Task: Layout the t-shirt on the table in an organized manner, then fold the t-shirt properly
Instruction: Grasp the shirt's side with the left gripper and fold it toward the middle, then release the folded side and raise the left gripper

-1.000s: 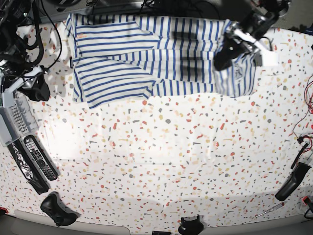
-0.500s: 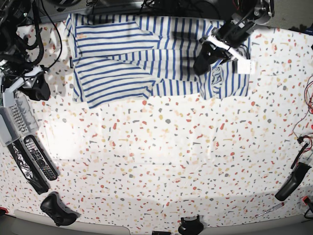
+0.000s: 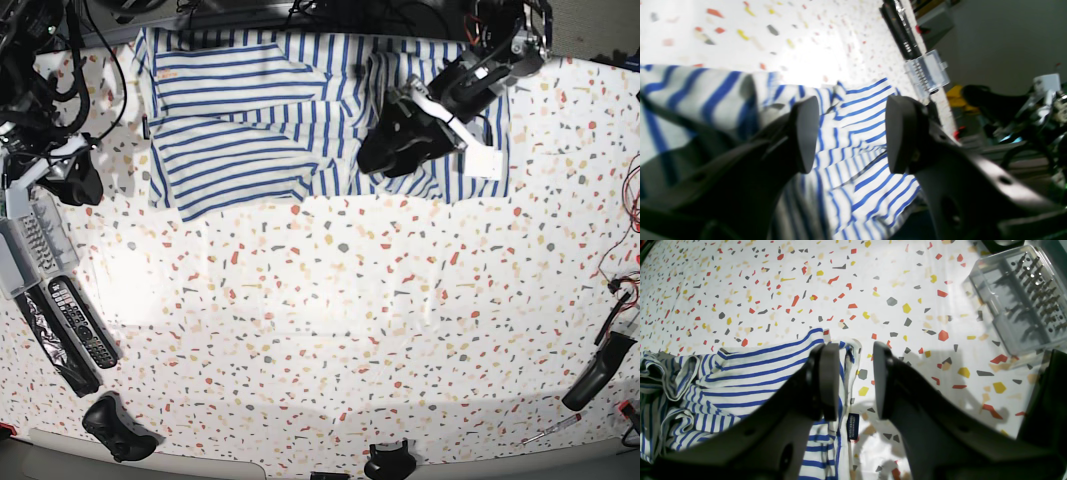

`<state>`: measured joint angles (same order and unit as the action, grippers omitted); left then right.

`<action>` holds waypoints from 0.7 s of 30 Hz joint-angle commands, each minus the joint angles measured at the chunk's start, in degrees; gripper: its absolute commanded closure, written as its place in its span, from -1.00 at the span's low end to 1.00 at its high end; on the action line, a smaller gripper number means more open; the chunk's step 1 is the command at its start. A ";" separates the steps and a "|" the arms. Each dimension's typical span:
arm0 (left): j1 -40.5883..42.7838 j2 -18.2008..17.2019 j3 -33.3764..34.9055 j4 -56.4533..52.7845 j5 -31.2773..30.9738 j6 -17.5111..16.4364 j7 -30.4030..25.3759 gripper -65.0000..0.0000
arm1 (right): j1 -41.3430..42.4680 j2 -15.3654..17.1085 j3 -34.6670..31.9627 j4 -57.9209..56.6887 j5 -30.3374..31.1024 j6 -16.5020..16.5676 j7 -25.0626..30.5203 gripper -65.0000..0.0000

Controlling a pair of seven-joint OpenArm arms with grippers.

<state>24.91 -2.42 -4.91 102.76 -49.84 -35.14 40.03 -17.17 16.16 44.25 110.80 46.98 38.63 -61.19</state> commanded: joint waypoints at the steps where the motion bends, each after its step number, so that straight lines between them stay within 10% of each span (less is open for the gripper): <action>1: -0.31 -0.22 -0.31 1.18 -0.79 -0.98 -1.29 0.09 | 0.33 0.83 0.28 1.05 1.25 0.42 1.16 0.47; 21: -0.15 -0.09 -13.35 1.14 8.90 -0.87 -0.68 0.09 | 0.33 0.81 0.28 1.05 1.29 0.42 1.18 0.47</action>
<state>24.91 -2.50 -18.33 102.76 -39.94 -35.20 40.71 -17.17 16.16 44.25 110.80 47.00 38.63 -61.17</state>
